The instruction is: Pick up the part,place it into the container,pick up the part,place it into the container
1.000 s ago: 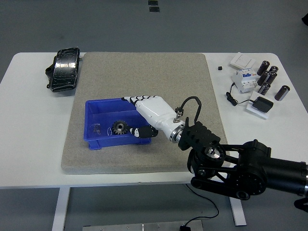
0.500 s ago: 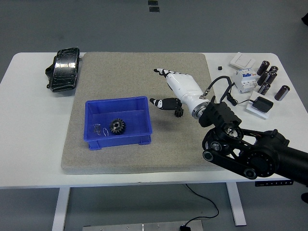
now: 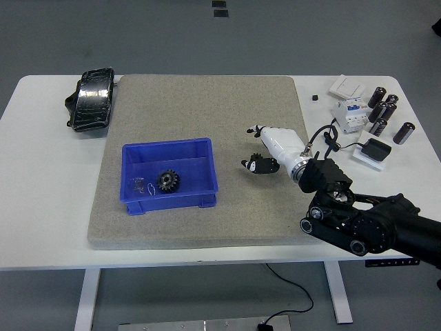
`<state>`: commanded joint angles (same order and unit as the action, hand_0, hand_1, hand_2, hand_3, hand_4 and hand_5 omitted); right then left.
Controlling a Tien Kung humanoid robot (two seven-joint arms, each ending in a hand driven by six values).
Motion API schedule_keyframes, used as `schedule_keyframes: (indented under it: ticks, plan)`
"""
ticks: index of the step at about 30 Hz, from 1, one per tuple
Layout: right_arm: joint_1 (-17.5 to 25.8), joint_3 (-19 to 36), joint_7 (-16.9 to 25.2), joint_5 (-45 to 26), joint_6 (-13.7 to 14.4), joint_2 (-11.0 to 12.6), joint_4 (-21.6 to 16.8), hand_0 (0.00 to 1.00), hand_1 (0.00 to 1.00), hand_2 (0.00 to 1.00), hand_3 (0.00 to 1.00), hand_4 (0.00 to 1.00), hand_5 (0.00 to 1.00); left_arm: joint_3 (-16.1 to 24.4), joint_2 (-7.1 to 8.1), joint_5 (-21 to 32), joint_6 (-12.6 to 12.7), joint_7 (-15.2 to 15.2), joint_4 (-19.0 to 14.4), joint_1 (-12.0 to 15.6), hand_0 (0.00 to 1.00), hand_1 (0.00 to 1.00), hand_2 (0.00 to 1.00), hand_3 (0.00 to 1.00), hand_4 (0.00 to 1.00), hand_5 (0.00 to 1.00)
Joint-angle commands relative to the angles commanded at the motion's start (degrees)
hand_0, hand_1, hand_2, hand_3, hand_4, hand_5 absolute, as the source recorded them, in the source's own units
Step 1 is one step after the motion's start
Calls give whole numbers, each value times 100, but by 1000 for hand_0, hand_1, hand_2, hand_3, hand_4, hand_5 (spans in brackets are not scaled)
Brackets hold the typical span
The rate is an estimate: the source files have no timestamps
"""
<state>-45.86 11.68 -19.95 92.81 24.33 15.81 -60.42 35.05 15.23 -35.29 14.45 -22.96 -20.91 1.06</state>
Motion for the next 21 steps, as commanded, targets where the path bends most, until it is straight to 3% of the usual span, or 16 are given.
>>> schedule_keyframes:
  ticks: [9, 10, 15, 16, 21]
  plan:
    - [62, -189, 23, 56, -32, 1, 73, 569, 680, 723, 779, 785, 358, -28, -3, 39, 6, 26, 1, -7, 681, 664, 600, 558, 544, 492]
    - [69, -200, 27, 66, -34, 6, 83, 505, 617, 644, 704, 753, 349, -34, -3, 46, 5, 30, 2, -8, 681, 663, 601, 558, 544, 494]
    - [104, -269, 54, 72, -27, 43, 140, 505, 617, 644, 704, 753, 349, -41, -3, 61, 10, 39, 0, -10, 681, 663, 601, 558, 544, 494]
    - [109, -274, 60, 67, -19, 49, 142, 439, 541, 570, 681, 569, 232, -39, -3, 59, 12, 36, -2, -8, 680, 664, 601, 557, 540, 494]
    - [116, -266, 113, 34, 93, 43, 133, 439, 541, 570, 681, 569, 232, -45, -3, 64, 14, 41, -2, -8, 680, 664, 601, 557, 540, 494]
